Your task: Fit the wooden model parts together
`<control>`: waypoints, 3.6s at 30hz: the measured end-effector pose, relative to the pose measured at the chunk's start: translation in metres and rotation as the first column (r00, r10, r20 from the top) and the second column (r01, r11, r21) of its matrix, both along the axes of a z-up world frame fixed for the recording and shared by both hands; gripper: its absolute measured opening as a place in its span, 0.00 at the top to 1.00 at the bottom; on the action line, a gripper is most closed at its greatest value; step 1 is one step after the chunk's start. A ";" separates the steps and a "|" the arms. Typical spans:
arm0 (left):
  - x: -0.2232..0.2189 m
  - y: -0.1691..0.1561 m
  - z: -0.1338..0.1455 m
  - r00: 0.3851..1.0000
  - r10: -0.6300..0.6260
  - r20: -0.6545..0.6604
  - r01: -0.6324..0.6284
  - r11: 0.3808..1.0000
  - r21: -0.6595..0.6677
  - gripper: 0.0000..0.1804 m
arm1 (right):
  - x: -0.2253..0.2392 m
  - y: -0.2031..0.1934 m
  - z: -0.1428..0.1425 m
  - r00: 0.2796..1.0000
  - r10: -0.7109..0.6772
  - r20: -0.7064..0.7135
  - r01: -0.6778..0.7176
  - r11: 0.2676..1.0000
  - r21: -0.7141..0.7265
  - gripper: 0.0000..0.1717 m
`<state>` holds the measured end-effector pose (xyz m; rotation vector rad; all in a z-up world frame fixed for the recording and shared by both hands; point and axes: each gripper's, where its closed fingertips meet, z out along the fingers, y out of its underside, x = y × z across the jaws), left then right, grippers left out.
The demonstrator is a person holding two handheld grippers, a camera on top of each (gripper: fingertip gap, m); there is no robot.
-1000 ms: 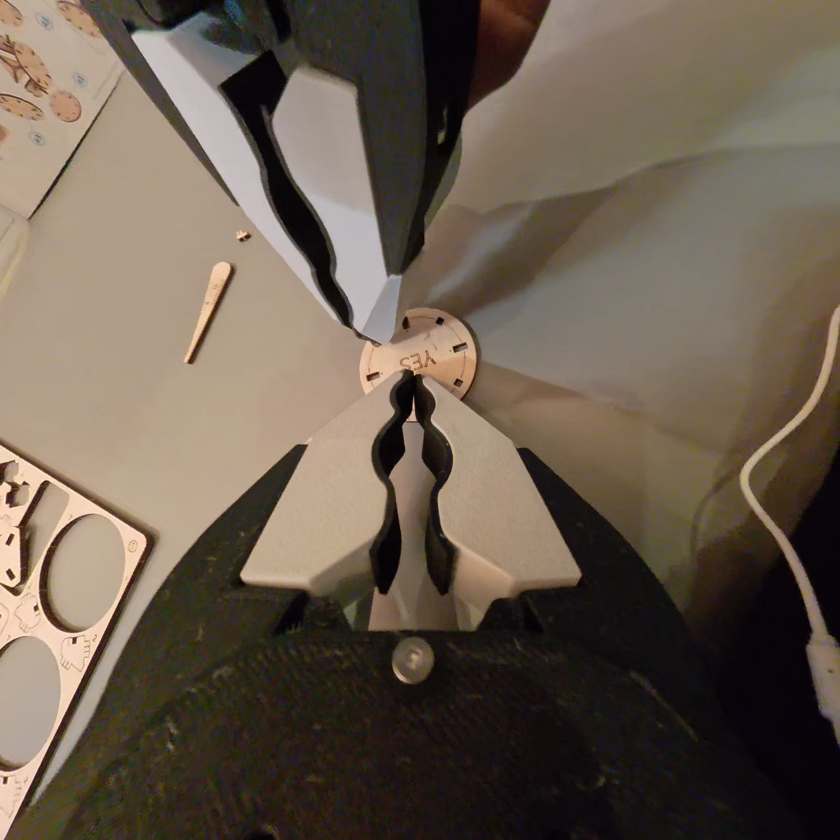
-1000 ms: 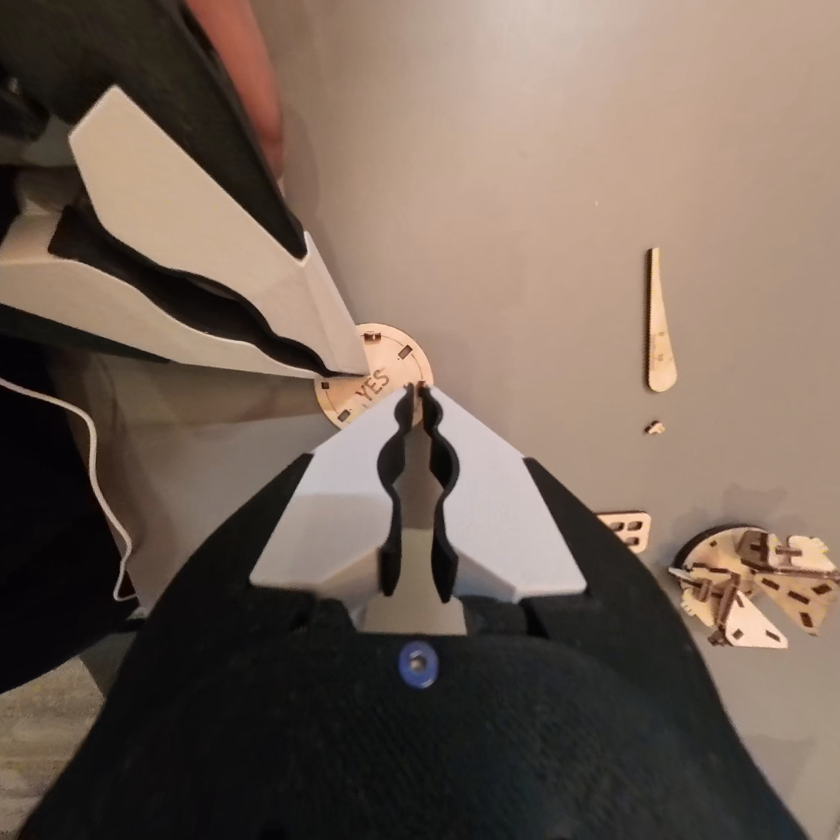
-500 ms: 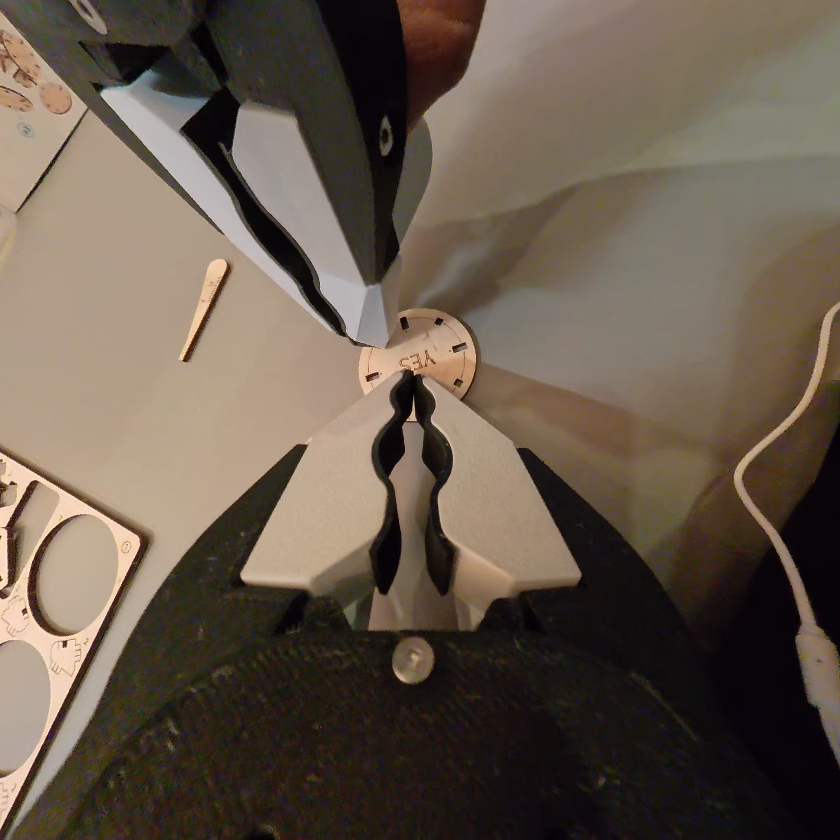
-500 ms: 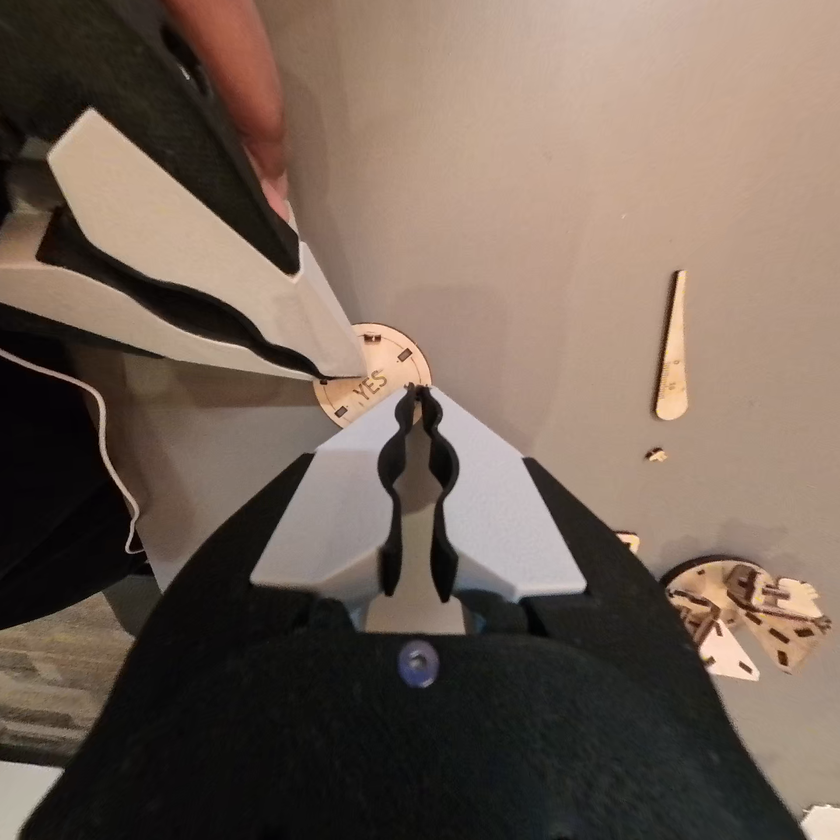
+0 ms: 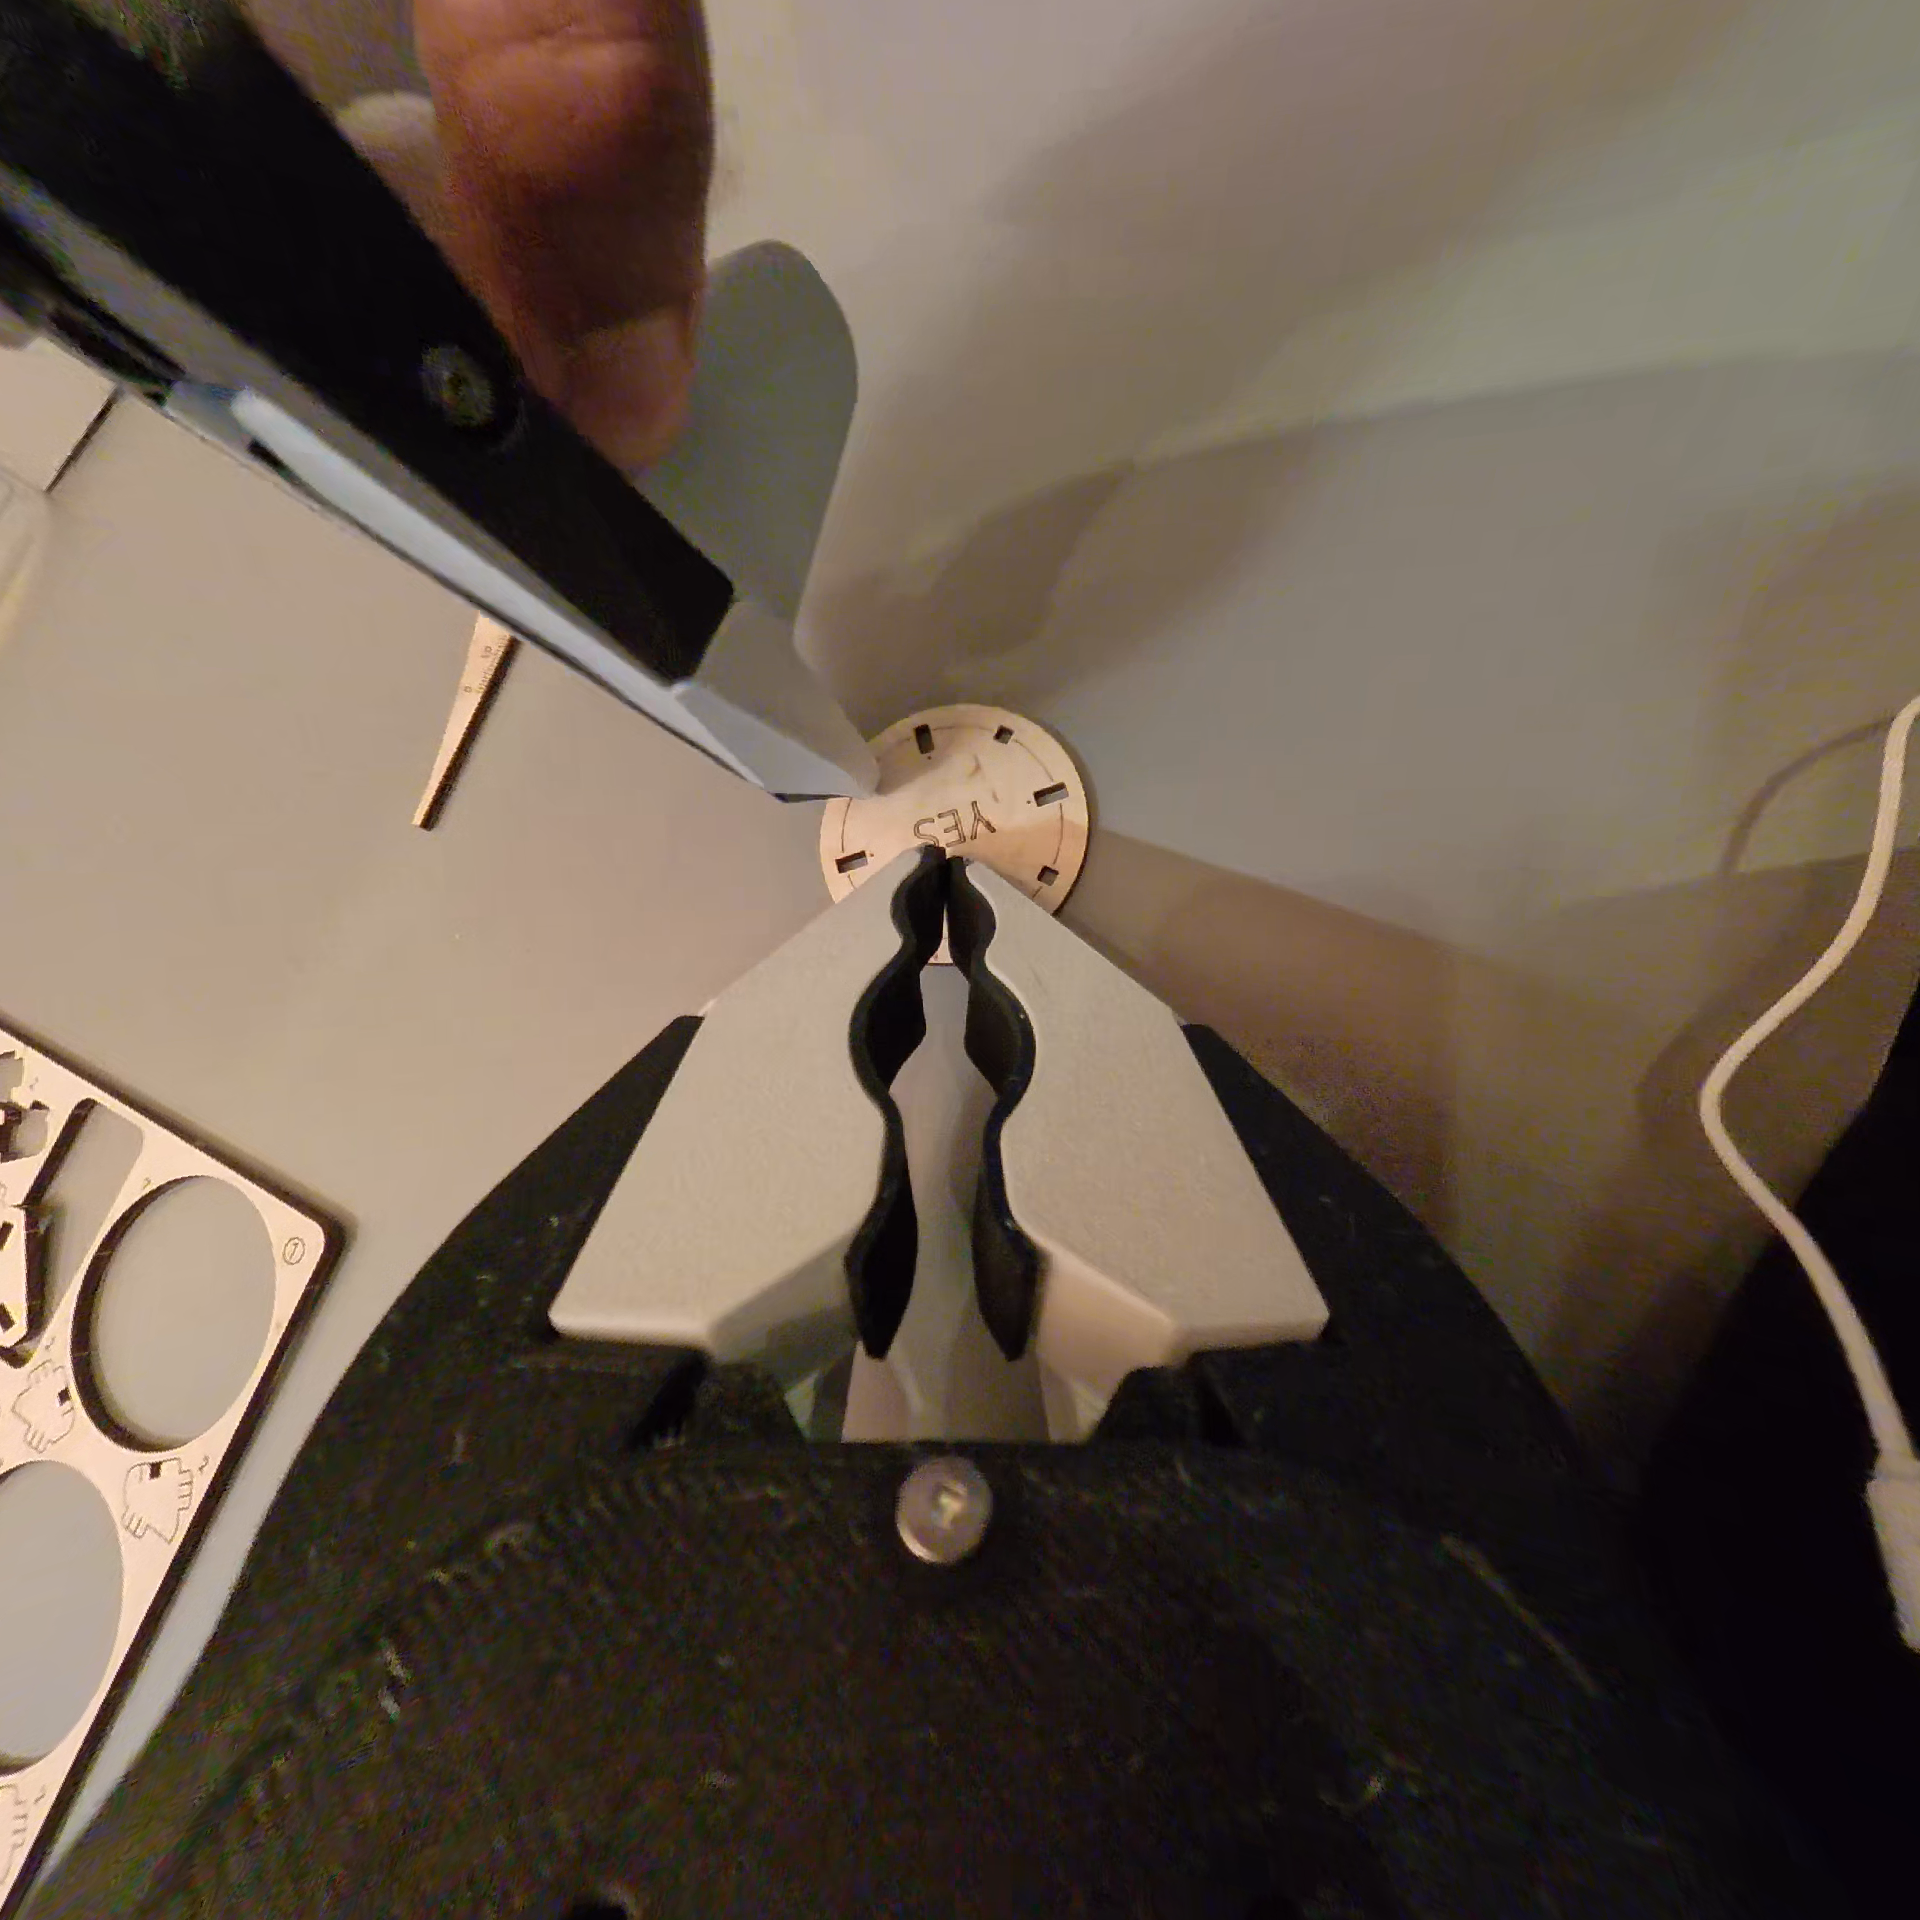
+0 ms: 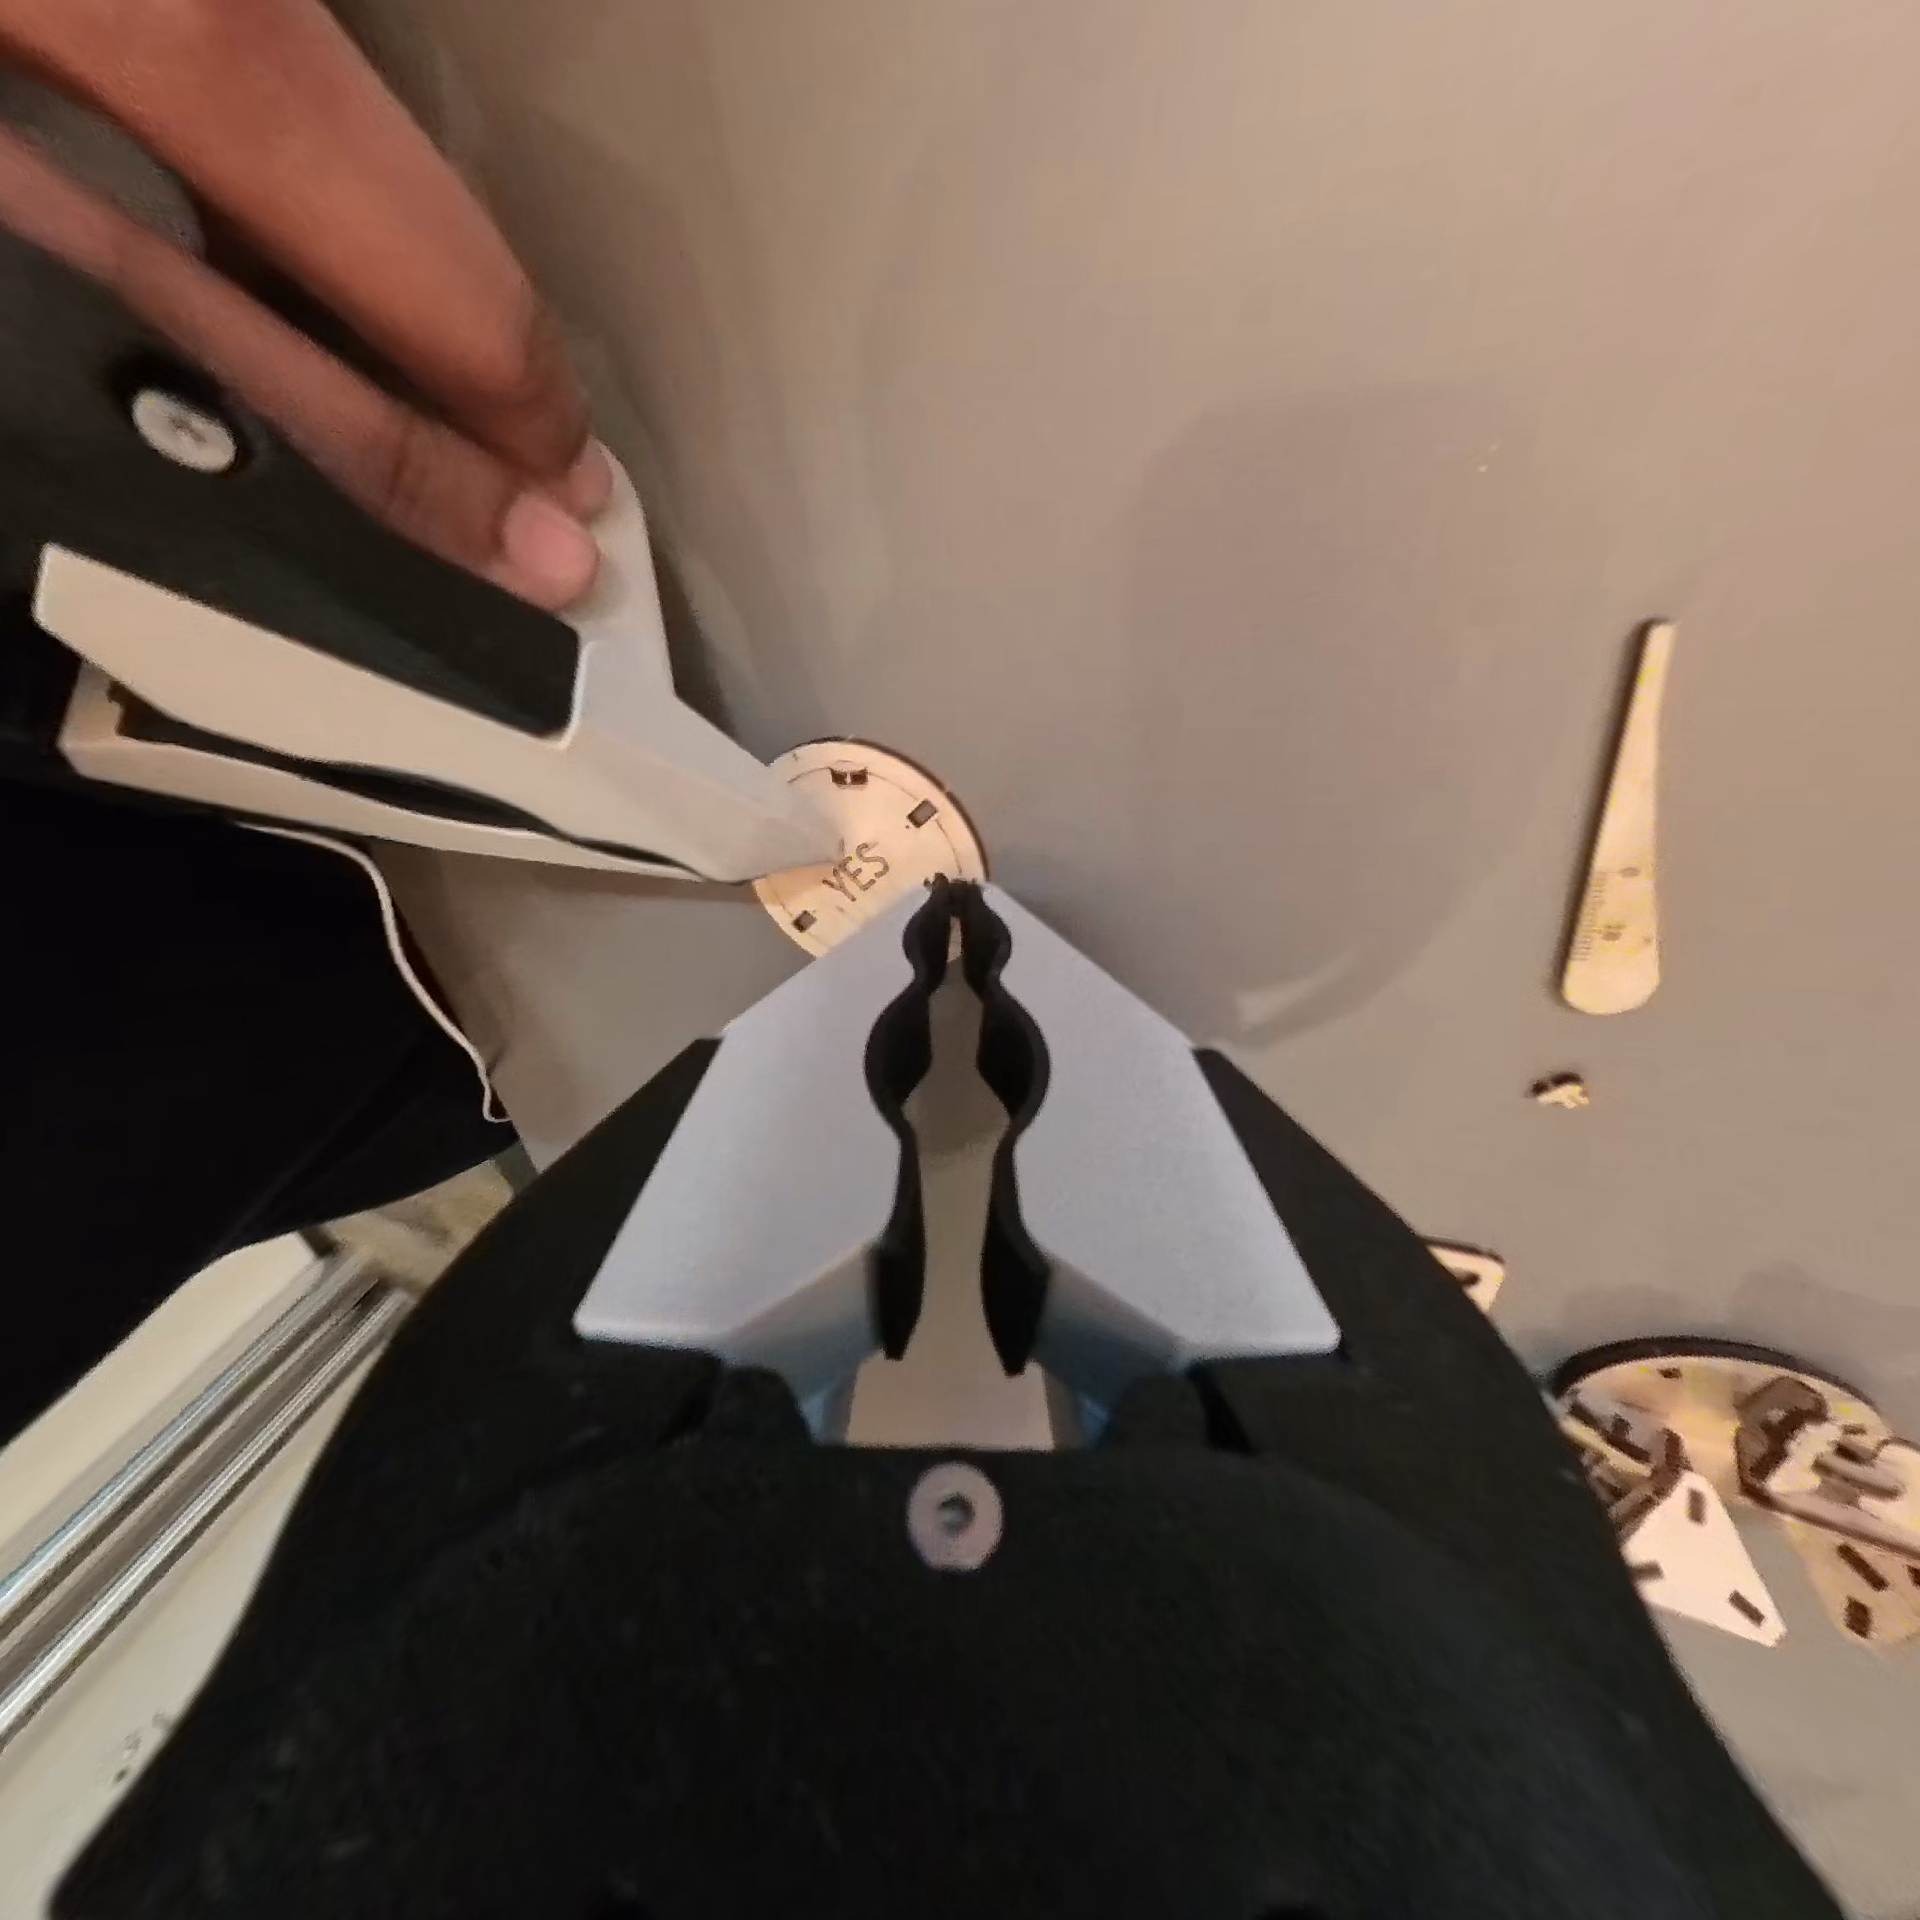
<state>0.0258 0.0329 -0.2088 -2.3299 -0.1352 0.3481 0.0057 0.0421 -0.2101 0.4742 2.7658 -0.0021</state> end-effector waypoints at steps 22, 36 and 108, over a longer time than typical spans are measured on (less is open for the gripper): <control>0.000 0.000 0.000 0.996 0.002 -0.094 -0.004 1.000 -0.020 1.00 | 0.005 0.005 0.018 0.889 -0.333 -0.314 0.223 0.914 -0.338 0.93; 0.004 0.004 0.020 0.946 -0.012 0.325 -0.045 0.985 0.167 0.93 | -0.003 0.010 0.021 0.737 -0.564 -0.373 0.159 0.681 -0.715 0.87; 0.005 0.014 0.006 0.845 -0.192 0.499 0.154 0.981 0.116 0.99 | -0.001 0.019 0.038 0.627 -0.673 -0.393 0.099 0.569 -0.816 0.91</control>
